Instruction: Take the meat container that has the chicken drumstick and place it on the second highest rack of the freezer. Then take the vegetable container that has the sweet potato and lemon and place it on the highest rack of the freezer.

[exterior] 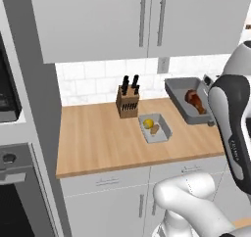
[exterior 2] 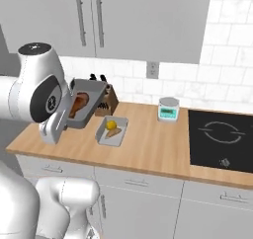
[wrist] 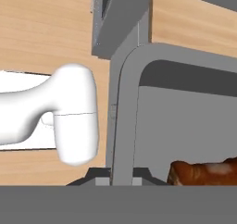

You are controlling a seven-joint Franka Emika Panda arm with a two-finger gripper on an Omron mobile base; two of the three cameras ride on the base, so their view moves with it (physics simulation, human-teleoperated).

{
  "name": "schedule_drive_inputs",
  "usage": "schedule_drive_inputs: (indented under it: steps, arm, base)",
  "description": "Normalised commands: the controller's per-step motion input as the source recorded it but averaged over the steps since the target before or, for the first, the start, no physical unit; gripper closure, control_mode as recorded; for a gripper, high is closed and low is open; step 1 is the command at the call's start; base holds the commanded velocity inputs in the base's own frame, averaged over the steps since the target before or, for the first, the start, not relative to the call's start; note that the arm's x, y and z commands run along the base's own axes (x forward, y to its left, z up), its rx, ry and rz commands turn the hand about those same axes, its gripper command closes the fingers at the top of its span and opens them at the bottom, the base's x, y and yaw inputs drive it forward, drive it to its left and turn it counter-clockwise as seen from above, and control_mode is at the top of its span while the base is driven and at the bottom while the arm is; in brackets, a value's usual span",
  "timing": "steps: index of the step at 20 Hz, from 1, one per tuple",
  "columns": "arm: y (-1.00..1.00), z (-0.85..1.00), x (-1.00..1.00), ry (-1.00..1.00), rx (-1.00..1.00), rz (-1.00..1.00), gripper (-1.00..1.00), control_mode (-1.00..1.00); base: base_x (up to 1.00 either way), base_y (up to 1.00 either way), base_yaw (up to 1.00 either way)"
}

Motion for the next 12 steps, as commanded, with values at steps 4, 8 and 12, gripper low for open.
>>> schedule_drive_inputs:
  steps: [4, 8, 12]
  arm:
    - [0.00, 0.00, 0.00, 0.00, 0.00, 0.00, 1.00, 1.00]
    - [0.00, 0.00, 0.00, 0.00, 0.00, 0.00, 1.00, 1.00]
    - [0.00, 0.00, 0.00, 0.00, 0.00, 0.00, 1.00, 1.00]
  base:
    - [-1.00, -0.08, 0.17]
    - [-0.83, -0.03, 0.40]
    - [-0.56, -0.14, 0.59]
